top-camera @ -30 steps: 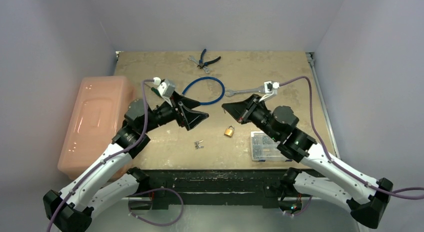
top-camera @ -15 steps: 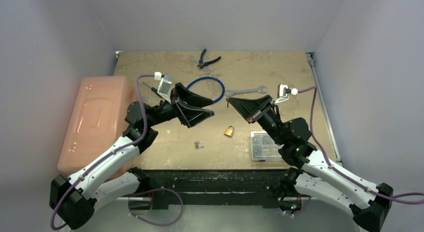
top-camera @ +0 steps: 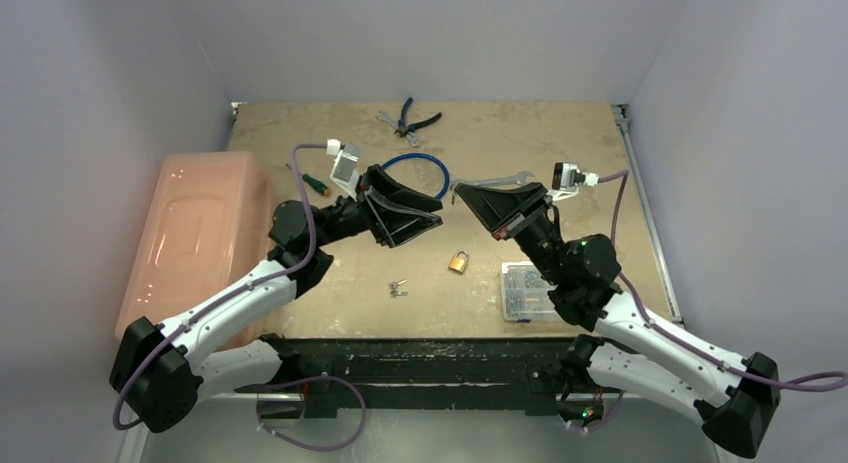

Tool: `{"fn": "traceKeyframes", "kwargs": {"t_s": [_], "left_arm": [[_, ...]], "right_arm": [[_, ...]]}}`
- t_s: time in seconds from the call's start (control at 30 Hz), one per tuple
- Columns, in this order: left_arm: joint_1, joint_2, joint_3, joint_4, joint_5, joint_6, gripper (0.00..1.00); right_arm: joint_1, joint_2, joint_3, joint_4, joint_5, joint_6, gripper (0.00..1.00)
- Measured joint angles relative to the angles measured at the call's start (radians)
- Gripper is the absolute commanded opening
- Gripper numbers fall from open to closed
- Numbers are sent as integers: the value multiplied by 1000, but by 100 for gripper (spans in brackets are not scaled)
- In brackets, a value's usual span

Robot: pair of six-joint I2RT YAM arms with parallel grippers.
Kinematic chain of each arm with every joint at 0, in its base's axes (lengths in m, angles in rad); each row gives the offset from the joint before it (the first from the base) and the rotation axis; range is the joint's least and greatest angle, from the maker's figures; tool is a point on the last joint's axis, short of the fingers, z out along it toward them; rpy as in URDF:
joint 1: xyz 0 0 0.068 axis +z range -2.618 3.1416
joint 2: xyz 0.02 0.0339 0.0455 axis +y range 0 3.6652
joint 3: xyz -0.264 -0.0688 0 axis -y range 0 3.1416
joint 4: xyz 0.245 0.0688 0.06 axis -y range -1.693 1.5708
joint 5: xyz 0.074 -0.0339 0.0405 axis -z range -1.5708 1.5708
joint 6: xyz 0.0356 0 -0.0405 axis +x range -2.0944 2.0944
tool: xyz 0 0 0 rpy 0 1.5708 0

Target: Unlock with the key

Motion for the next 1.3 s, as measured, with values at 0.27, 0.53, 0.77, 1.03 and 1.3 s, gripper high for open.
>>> {"fn": "traceKeyframes", "kwargs": {"t_s": [0.27, 0.53, 0.77, 1.03, 1.3], "left_arm": [[-12, 54, 10, 71, -14, -36, 39], [-14, 84, 45, 124, -31, -60, 34], [-25, 109, 47, 156, -34, -78, 31], [-29, 119, 60, 159, -37, -82, 20], [-32, 125, 66, 154, -50, -88, 0]], "right_arm": [[0, 21, 0, 37, -1, 13, 0], [0, 22, 0, 46, -2, 16, 0], [0, 33, -2, 51, -3, 16, 0], [0, 57, -3, 55, -5, 20, 0], [-2, 63, -3, 68, -12, 28, 0]]}}
